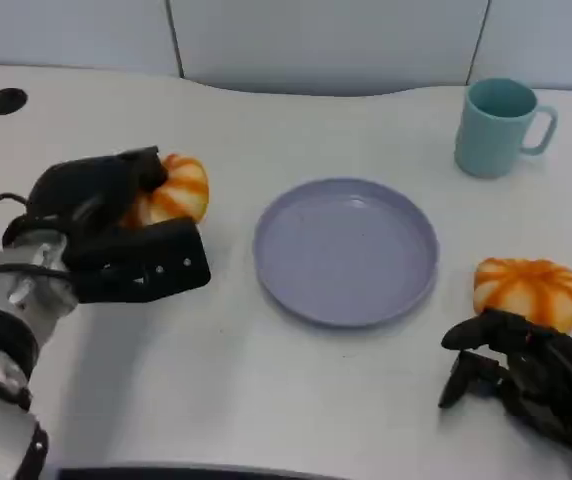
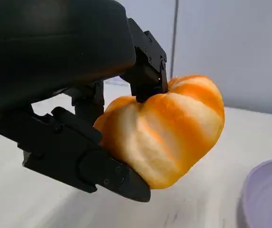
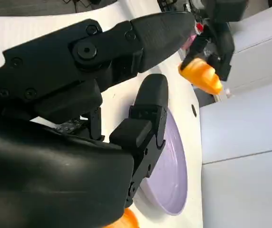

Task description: Grasp the bread from the table and place it into the plate.

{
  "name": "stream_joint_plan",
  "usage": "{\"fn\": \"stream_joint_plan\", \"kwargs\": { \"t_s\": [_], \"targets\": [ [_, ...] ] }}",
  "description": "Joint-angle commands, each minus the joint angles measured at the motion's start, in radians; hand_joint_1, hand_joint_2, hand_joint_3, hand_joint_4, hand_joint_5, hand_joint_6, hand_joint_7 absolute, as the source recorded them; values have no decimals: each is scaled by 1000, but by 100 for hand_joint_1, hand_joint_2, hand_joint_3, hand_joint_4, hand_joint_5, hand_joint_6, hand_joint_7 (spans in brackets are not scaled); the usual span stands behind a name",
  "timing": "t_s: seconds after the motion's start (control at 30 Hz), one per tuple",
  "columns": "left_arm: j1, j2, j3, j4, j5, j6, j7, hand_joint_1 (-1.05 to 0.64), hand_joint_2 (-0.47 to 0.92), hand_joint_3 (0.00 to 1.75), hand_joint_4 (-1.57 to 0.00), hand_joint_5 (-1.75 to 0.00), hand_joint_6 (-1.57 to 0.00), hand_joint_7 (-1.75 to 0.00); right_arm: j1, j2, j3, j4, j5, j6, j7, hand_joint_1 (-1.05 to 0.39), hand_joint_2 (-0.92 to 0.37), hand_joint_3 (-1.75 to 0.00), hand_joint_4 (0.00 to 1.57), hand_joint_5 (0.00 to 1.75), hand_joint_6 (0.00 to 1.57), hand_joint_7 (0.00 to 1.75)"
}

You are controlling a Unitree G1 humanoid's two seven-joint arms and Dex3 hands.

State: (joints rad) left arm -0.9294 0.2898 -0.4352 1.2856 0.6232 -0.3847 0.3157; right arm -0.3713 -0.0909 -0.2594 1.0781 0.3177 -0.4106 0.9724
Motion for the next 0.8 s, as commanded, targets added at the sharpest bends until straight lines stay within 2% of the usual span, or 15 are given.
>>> {"fn": "stream_joint_plan", "kwargs": {
  "t_s": [0.03, 0.3, 0.5, 0.8],
  "targets": [
    [-42, 2, -10, -16, 13, -22, 15, -20, 91, 9, -68, -175, -56, -175, 22, -9, 10, 7, -11, 35, -14, -54, -92, -11, 64, 138, 72, 86],
    [-107, -72, -41, -32, 34, -43, 34, -23, 89, 6, -77, -175, -60, -175, 28, -4, 25, -2, -20, 13, -23, -54, -92, -13, 64, 141, 73, 88],
    [-145, -131, -79, -25, 67, -40, 17, -27, 92, 7, -80, -175, -61, -175, 24, -4, 25, 6, -13, 37, -18, -54, -92, -11, 64, 140, 72, 88],
    [-173, -250, -148, -17, 108, -43, -1, -26, 89, 12, -78, -175, -58, -175, 29, 1, 29, 8, -15, 11, -10, -53, -92, -12, 63, 142, 72, 86]
  ]
}}
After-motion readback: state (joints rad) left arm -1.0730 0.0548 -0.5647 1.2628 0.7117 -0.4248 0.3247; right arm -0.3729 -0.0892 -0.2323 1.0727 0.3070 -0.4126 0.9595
